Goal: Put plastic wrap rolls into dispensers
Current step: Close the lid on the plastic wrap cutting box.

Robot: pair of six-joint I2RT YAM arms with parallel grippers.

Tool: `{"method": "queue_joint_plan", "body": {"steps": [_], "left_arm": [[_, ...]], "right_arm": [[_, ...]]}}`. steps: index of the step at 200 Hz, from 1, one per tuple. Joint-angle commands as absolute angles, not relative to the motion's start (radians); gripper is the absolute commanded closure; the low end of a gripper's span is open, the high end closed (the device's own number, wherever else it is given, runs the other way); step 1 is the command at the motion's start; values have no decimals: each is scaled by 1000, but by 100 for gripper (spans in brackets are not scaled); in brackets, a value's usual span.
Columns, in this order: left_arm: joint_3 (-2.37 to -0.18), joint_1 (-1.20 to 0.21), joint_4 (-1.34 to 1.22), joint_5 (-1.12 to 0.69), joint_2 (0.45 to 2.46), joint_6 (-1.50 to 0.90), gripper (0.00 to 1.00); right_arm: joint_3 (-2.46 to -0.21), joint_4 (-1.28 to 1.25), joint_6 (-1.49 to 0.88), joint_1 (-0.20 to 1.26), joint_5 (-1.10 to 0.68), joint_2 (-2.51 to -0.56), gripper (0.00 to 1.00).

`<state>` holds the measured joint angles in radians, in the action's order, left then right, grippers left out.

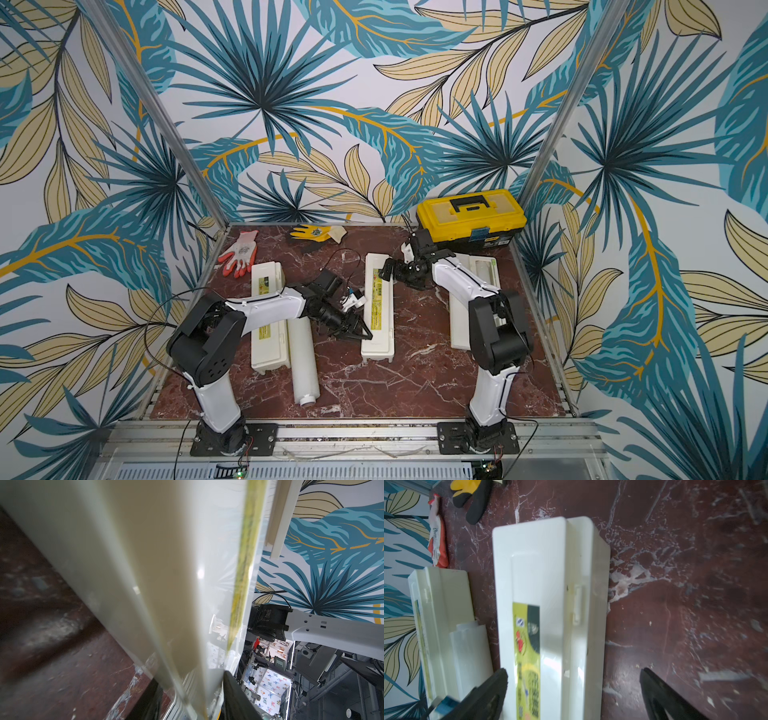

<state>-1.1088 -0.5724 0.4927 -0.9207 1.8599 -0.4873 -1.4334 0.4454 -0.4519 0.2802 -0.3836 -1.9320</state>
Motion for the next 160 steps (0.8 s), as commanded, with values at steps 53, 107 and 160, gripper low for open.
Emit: {"method": "queue_joint_plan", "body": {"steps": [53, 107, 160], "left_arm": [[-1067, -590, 598, -603, 1964, -454, 48], [-1280, -513, 600, -571, 1974, -425, 26], [-1580, -445, 572, -510, 2121, -438, 24]], "right_arm": [[-1549, 594, -480, 245, -637, -2188, 31], [-1540, 709, -426, 247, -569, -2206, 39], [-1543, 726, -393, 248, -542, -2189, 39]]}}
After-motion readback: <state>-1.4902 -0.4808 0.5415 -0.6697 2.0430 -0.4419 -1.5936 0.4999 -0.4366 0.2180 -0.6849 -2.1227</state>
